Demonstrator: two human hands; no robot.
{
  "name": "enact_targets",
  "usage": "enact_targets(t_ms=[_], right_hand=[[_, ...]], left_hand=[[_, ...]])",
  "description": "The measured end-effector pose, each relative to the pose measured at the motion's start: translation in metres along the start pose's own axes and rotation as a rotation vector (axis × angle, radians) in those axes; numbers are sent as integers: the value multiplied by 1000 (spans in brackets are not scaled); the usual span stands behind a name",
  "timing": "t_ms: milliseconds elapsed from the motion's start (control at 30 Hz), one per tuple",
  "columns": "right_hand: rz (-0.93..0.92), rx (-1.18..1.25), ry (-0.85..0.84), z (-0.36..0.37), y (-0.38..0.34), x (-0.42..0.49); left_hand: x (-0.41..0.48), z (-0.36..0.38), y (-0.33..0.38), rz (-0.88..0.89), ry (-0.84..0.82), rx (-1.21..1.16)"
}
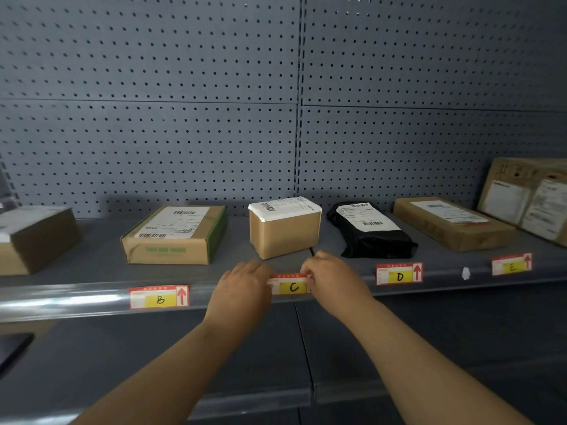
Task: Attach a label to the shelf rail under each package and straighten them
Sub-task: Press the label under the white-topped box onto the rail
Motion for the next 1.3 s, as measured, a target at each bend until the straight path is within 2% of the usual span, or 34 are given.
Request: enact_targets(t_ms=[900, 1300], right_hand=[[20, -61, 101, 0, -4, -7], [30, -112, 80, 2, -5, -9]], left_hand=[[0, 3, -3, 29, -64, -5], [-2, 6, -2, 36, -75, 16]])
Point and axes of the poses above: each hand's wrist, its own x-axis towards the middle knuckle, its own z-axis out of the palm, y = z × x, the point moved 9 cm from there along x, towards the middle knuckle, and after that the axes turned 3 degrees about y, right-handed, at the moved point
